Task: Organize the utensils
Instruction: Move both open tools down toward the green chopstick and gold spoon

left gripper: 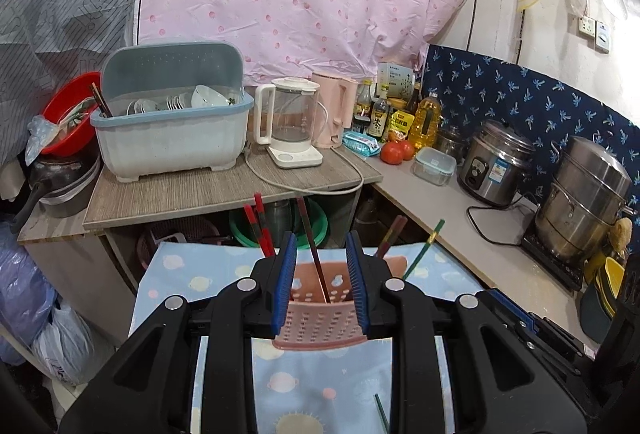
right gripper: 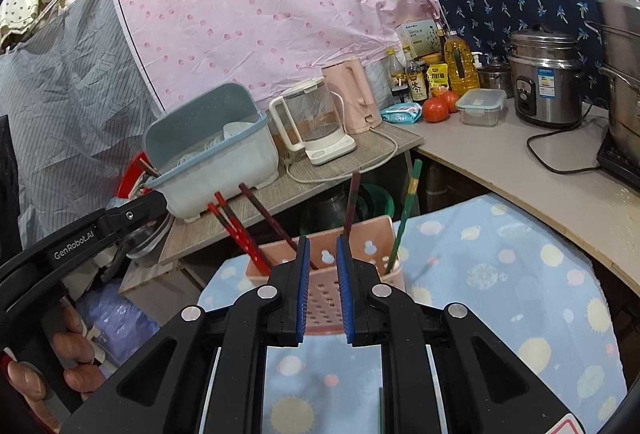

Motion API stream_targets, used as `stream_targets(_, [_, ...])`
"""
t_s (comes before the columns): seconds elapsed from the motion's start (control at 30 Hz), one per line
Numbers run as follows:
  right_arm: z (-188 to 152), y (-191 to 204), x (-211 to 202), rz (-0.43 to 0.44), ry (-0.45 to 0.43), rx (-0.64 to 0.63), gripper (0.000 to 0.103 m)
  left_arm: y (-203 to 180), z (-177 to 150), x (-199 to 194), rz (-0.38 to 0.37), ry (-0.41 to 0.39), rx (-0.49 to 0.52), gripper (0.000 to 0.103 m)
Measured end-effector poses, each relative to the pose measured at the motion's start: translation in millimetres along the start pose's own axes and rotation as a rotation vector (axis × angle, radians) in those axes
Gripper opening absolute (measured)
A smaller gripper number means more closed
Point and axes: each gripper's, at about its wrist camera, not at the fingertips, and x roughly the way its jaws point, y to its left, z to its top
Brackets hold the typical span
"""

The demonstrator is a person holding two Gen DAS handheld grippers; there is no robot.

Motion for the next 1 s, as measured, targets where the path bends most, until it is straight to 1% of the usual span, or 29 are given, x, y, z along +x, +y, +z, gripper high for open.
stream_targets(0.13, [-24.1,-7.0,-12.5,-0.016,0.030,-0.005,0.015,-1.7,-23.7,-4.3,-0.007,0.038,0.004,0.025])
stream_targets(0.27, [-61.6,-23.5,-22.8,-0.032,0.096,0.013,0.015,-3.0,-57.6,-5.9,-0.013,0.096,0.015,0.025])
stream_targets(0.37, [-98.1,-37.1,-29.9,-0.053,0.168,0.018,0.015,-3.5,-91.5,-5.5,-0.020,0.153,0.022,0.025])
stream_targets(0.5, [-147.5,-51.3,-40.3,-0.087,0.259,0.014,0.015,-3.0,-143.3,-2.7,-0.027,0.256,0.016,0.025])
stream_targets(0.57, [-173.4,-52.1,-47.6,-0.102,0.303,-0.012,0.015,-4.3,-169.9,-3.2,-0.031,0.305,0.022,0.025])
stream_targets(0.63, [-196.3,-50.2,-54.5,-0.120,0.338,-0.052,0.015,-4.9,-190.9,-5.2,-0.033,0.346,0.027,0.025])
stream_targets(0.73, [-224.6,-46.1,-62.8,-0.124,0.388,-0.090,0.015,-4.7,-218.7,-10.1,-0.037,0.399,0.028,0.025])
stream_targets(0.83, [-245.5,-43.0,-67.8,-0.114,0.423,-0.103,0.015,-3.3,-239.5,-14.8,-0.040,0.436,0.016,0.025])
stream_targets(1.0, [-257.3,-37.2,-67.7,-0.108,0.434,-0.121,0.015,-4.7,-259.5,-21.1,-0.035,0.469,0.016,0.025])
